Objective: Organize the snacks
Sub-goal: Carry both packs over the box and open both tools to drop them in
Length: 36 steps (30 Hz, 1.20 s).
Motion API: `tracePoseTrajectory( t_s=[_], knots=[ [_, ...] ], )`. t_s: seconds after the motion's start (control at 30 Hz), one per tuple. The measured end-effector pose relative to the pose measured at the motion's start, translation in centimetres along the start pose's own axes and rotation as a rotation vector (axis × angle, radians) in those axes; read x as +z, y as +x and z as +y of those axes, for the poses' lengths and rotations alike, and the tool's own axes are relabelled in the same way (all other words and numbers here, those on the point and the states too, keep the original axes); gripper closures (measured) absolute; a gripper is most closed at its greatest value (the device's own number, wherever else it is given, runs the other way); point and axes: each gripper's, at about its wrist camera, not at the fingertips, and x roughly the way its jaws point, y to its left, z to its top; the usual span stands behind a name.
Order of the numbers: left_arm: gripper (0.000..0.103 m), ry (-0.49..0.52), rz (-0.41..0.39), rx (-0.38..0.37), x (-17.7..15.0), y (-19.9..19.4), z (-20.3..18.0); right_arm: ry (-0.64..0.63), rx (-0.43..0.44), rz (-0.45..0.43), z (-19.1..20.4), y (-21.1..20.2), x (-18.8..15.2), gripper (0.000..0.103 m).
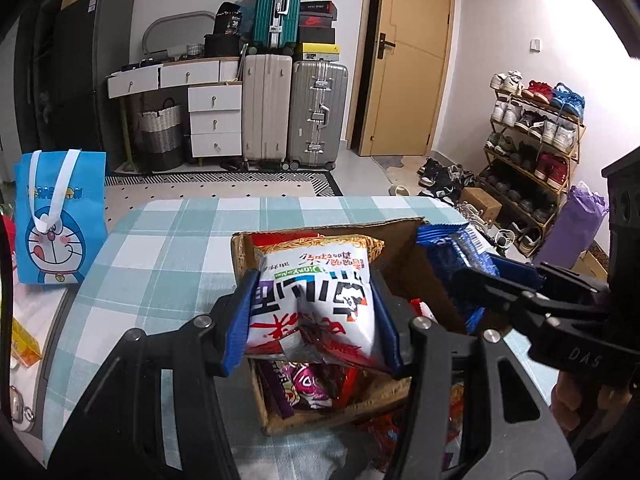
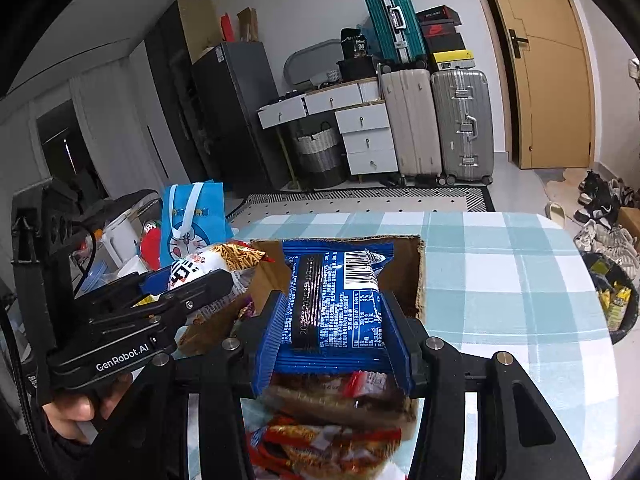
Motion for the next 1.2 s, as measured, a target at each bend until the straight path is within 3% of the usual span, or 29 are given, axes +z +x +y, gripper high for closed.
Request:
tracePoseTrajectory(
  t_s=[0.33,0.67,1.2],
  knots=[
    [0.053,0.027,0.014,0.048,0.1,3.5,-0.1,-0.031,-0.036,0.019,-0.4,2.9,0.4,0.055],
    [0.053,0.046,0.036,0.046,-0.1,4.8,-0.7,-0.036,-0.053,0.058,-1.1,4.6,0.1,0.055],
    [0.052,0.032,0.073,0.018,-0.2,6.6,-0.6,-0.053,-0.057,0.049,-1.6,5.1,-0.1,0.055]
  ],
)
